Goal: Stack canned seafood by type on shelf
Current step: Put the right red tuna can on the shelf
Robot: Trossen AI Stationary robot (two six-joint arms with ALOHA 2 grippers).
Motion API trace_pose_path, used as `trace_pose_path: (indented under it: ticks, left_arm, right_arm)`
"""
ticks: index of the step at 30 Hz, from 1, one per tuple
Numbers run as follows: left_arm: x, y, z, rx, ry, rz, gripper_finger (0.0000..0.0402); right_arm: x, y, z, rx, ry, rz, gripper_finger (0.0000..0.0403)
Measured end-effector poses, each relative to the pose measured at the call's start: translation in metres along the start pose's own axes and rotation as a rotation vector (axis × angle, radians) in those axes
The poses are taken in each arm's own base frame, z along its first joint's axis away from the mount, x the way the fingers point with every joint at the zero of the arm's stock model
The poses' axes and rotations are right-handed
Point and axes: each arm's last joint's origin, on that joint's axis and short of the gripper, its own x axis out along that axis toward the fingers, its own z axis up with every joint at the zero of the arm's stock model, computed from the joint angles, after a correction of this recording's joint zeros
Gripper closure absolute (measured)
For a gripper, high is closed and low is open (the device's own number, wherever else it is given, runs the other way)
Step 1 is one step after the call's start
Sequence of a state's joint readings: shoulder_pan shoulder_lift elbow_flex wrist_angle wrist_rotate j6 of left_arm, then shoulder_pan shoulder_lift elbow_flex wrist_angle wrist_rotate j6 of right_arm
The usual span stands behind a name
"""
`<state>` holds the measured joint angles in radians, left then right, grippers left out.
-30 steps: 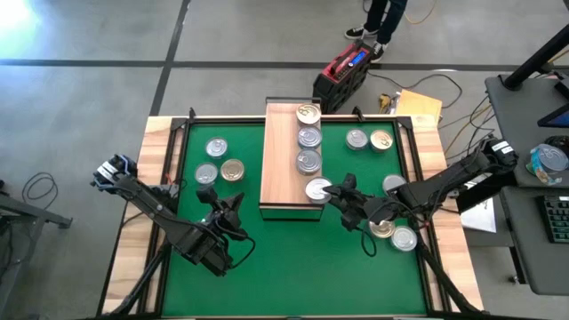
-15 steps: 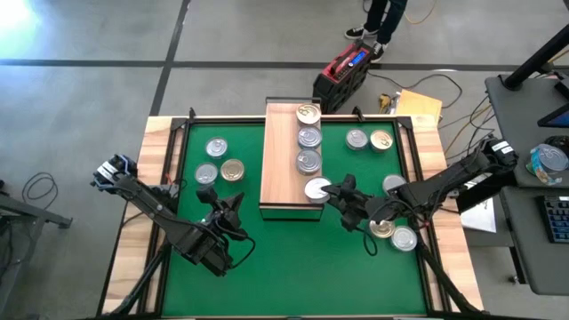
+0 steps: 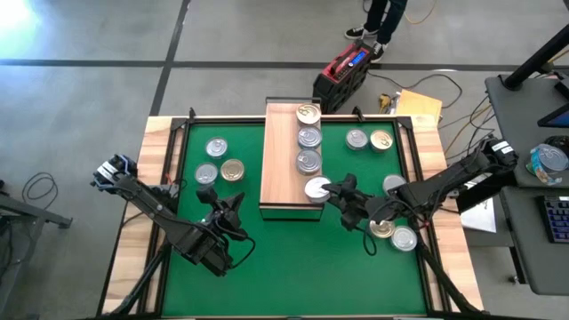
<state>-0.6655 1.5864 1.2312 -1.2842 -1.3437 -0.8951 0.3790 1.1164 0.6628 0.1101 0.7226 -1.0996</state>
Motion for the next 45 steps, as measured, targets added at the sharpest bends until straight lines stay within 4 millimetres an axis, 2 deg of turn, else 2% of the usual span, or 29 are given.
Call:
trace_pose_path:
  ticks: [10,18,28,36,42,45]
  left_arm:
    - [0.000,0.000,0.000,0.000,0.000,0.000,0.0401]
    - [0.000,0.000,0.000,0.001,0.000,0.000,0.0401]
    - [0.000,0.000,0.000,0.000,0.000,0.000,0.0401]
    - [0.000,0.000,0.000,-0.001,0.000,0.000,0.0401]
    - [0.000,0.000,0.000,-0.002,0.000,0.000,0.0401]
    - [0.000,0.000,0.000,-0.004,-0.001,-0.001,0.0401]
  right_arm:
    - [0.001,-0.007,0.005,0.093,-0.092,-0.034,0.0129]
    - [0.002,-0.008,0.003,0.102,-0.093,-0.032,0.0142]
    - [0.002,-0.008,0.005,0.097,-0.131,-0.020,0.0137]
    - [0.001,-0.009,0.005,0.106,-0.136,-0.025,0.0154]
    - [-0.006,-0.024,0.006,0.228,-0.179,-0.098,0.0164]
    - [-0.013,-0.038,0.004,0.368,-0.200,-0.129,0.0176]
